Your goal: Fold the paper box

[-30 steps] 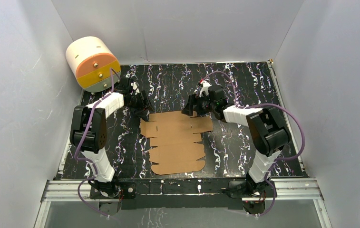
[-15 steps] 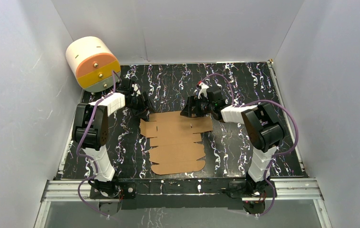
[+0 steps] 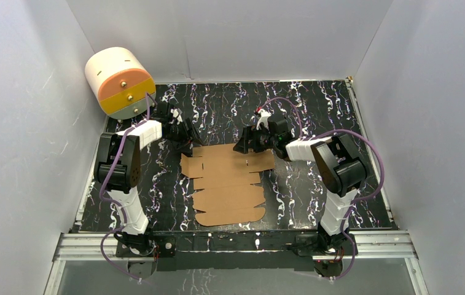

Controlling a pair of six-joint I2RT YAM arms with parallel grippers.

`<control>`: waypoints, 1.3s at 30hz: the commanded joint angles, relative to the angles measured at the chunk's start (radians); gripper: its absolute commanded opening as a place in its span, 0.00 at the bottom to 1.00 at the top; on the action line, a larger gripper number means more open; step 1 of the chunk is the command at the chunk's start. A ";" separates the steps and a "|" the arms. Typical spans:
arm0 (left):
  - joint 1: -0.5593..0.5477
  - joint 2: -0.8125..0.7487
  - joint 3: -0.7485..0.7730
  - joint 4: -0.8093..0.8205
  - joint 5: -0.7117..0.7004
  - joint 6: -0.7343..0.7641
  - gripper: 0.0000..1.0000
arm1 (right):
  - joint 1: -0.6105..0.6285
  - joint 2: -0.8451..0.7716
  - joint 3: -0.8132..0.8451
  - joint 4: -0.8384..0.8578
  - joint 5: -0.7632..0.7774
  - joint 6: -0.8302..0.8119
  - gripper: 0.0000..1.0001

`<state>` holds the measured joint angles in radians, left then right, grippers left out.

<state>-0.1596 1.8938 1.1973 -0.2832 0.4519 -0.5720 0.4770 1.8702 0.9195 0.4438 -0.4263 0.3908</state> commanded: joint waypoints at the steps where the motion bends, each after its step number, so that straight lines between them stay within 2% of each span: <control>1: 0.004 -0.010 -0.007 -0.005 0.046 -0.014 0.65 | -0.003 0.007 -0.025 0.020 0.000 0.001 0.95; 16: -0.024 -0.111 0.003 0.032 0.131 -0.085 0.60 | -0.004 -0.004 -0.039 0.022 0.002 0.000 0.95; 27: -0.081 -0.080 0.034 0.046 0.122 -0.104 0.59 | -0.003 -0.010 -0.044 0.022 0.002 0.002 0.95; 39: -0.112 -0.042 0.032 0.033 0.037 -0.084 0.59 | -0.003 -0.030 -0.033 0.003 0.004 -0.001 0.95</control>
<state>-0.2657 1.8694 1.2129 -0.2298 0.5091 -0.6628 0.4770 1.8683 0.8982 0.4820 -0.4282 0.3904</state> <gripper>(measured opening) 0.594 0.952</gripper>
